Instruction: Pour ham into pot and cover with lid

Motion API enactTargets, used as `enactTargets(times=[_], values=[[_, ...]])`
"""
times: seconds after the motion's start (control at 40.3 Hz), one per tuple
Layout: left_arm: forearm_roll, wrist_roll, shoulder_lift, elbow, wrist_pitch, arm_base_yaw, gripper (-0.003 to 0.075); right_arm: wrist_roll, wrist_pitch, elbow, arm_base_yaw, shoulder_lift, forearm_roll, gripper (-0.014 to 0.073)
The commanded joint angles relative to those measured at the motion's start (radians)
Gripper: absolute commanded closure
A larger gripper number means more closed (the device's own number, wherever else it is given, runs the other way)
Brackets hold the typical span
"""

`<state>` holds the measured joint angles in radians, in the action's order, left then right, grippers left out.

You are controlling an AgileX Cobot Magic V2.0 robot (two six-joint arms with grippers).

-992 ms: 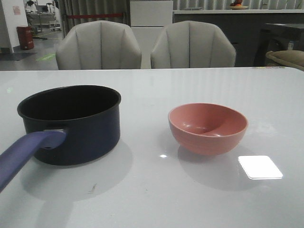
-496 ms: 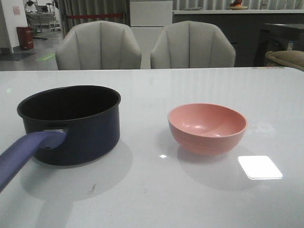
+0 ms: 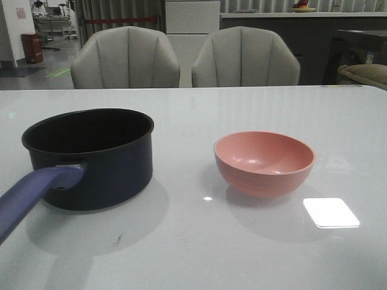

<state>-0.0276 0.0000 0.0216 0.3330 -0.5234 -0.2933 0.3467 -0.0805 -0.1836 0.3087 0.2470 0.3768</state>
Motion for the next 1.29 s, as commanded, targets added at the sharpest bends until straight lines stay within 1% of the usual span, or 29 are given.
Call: enactTargets(times=[0.0,0.223,0.273,0.322,0.447,0.546,0.695,0.769,0.967,1.067,1.166,1.265], values=[[-0.005,0.0,0.012,0.019,0.112,-0.009,0.0095,0.003,0.08,-0.028,0.001,0.008,-0.001,0.0451],[-0.001,0.0,0.015,0.023,0.181,-0.009,0.0095,0.003,0.08,-0.028,0.001,0.008,-0.001,0.0452],[-0.001,-0.006,0.03,0.037,0.168,-0.009,0.0095,0.003,0.08,-0.028,0.001,0.008,-0.001,0.0452],[0.01,-0.041,0.062,0.062,0.137,-0.009,0.0095,0.003,0.08,-0.028,0.001,0.008,-0.001,0.0452],[0.096,-0.157,0.166,0.133,0.095,-0.009,0.0092,0.003,0.08,-0.028,0.001,0.008,-0.001,0.0452],[0.218,-0.256,0.25,0.189,0.093,-0.009,0.0092,0.003,0.08,-0.028,0.001,0.008,-0.001,0.0452],[0.423,-0.52,0.385,0.266,0.055,0.022,0.0091,0.003,0.08,-0.028,0.001,0.008,-0.001,0.0452],[0.487,-0.58,0.462,0.294,0.038,0.047,0.0092,0.003,0.08,-0.028,0.001,0.008,-0.001,0.0452],[0.453,-0.592,0.676,0.375,-0.042,0.12,0.0092,0.003,0.08,-0.028,0.001,0.008,-0.001,0.0452],[0.414,-0.592,0.785,0.403,-0.046,0.174,0.0092,0.003,0.08,-0.028,0.001,0.008,-0.001,0.0452],[0.337,-0.592,0.88,0.438,-0.046,0.241,0.0093,0.003,0.08,-0.028,0.001,0.008,-0.001,0.0452],[0.32,-0.586,0.973,0.474,-0.05,0.304,0.0095,0.003,0.08,-0.028,0.001,0.008,-0.001,0.0452]])
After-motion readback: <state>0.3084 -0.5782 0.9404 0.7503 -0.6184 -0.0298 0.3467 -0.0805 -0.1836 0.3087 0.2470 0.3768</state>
